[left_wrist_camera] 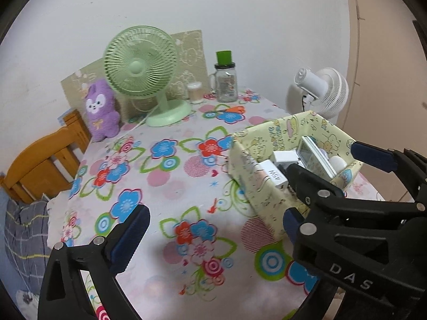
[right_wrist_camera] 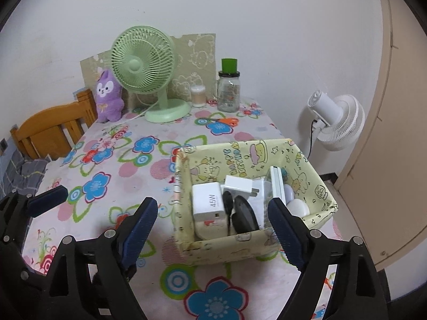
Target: Organize rigid objects
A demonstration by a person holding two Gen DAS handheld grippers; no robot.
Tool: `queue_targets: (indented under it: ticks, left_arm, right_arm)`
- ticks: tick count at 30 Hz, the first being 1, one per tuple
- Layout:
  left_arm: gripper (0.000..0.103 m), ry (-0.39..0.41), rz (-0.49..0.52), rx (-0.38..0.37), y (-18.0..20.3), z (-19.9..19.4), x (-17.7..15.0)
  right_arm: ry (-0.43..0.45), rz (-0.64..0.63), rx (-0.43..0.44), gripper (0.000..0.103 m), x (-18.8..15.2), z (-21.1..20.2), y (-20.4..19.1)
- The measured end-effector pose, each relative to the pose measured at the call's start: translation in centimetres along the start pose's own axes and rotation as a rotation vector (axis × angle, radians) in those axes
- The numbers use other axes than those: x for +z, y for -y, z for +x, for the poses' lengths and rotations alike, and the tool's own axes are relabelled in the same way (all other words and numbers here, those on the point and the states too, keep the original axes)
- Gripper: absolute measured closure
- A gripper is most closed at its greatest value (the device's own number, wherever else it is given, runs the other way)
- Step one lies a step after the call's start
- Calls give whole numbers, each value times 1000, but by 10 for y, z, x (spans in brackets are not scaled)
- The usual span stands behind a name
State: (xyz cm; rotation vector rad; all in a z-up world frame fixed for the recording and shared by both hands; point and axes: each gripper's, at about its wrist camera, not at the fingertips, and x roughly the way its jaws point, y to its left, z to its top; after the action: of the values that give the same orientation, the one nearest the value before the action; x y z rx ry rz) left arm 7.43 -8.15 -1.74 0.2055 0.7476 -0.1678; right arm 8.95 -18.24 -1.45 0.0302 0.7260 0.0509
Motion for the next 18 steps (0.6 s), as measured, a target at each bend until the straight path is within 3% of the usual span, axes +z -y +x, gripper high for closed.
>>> queue_targets:
  ticks: [18]
  left_arm:
    - [0,80,-103,104,-51,-40,-31]
  right_arm:
    - [90,-69,34,7,-10,-34,-38]
